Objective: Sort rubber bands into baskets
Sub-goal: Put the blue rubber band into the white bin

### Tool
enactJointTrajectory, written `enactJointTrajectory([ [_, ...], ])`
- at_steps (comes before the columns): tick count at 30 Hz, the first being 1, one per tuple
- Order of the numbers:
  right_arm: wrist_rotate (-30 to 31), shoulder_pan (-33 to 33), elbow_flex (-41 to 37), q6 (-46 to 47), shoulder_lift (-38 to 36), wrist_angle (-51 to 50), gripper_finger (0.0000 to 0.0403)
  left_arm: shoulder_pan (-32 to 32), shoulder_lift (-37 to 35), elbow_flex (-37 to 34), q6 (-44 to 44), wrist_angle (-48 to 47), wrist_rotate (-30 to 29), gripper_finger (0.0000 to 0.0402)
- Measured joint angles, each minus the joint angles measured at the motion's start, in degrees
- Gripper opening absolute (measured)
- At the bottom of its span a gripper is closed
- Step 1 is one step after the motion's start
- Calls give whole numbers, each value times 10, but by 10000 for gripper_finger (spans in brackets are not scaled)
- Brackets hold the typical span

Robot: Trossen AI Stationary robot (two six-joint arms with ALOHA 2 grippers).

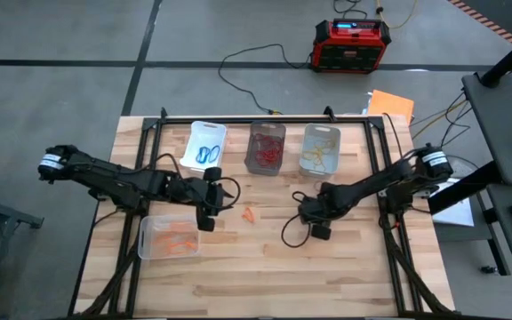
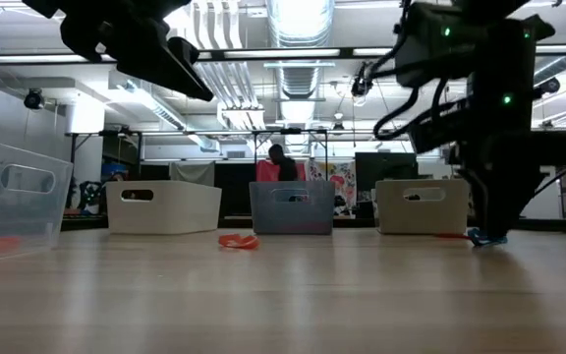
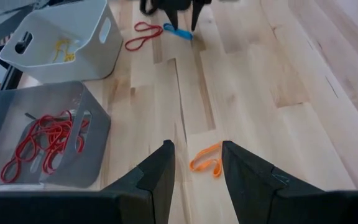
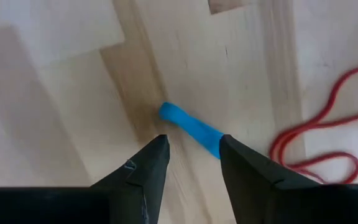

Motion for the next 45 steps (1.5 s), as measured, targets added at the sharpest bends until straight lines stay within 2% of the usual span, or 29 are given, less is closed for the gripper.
enactJointTrajectory([
  [8,0,-2,2,-22,60,20,120,0,0,0,9,9,0,118],
  [12,-2,-2,2,-31,63,24,76,0,0,0,9,11,0,118],
  [15,2,-6,1,-46,55,27,24,0,0,0,9,16,0,118],
  [16,4,-8,1,-47,49,27,18,0,0,0,9,19,0,118],
  [24,34,-12,-2,-42,-37,82,9,-3,1,0,-15,22,0,118],
  [33,49,-9,-50,-116,-113,340,9,-13,21,-7,-6,75,1,118],
  [37,56,-8,-63,-163,-107,458,9,-13,33,-17,-7,116,2,118],
  [41,64,-8,-64,-220,-77,566,9,-13,40,-42,-7,215,3,118],
  [45,64,-9,-64,-262,-41,674,9,-13,42,-67,-6,271,20,126],
])
